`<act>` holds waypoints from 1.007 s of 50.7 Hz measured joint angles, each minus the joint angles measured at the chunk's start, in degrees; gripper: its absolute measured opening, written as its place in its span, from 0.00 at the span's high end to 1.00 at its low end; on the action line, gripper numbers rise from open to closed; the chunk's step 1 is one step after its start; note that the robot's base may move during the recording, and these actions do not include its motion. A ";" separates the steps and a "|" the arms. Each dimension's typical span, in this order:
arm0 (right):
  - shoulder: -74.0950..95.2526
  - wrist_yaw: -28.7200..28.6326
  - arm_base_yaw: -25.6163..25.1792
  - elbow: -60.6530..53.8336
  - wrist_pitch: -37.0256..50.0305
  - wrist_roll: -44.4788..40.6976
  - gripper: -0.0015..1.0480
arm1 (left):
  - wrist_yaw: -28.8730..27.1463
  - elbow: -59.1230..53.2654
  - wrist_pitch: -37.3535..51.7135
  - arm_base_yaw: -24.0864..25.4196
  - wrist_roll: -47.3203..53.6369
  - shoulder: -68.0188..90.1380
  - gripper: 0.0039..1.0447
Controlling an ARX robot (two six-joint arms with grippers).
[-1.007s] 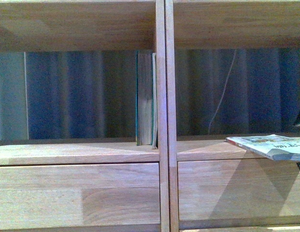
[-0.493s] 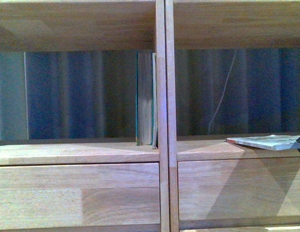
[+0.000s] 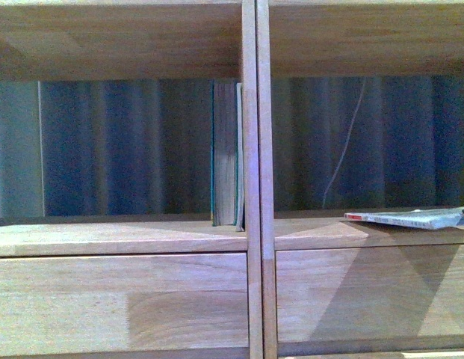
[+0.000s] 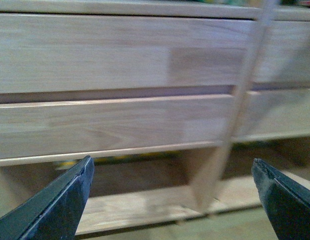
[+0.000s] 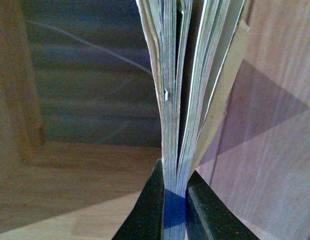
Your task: Organize books on shelf
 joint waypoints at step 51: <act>-20.20 -20.17 7.85 -5.92 16.96 -17.90 0.93 | 25.05 44.13 29.53 0.37 -47.54 64.17 0.07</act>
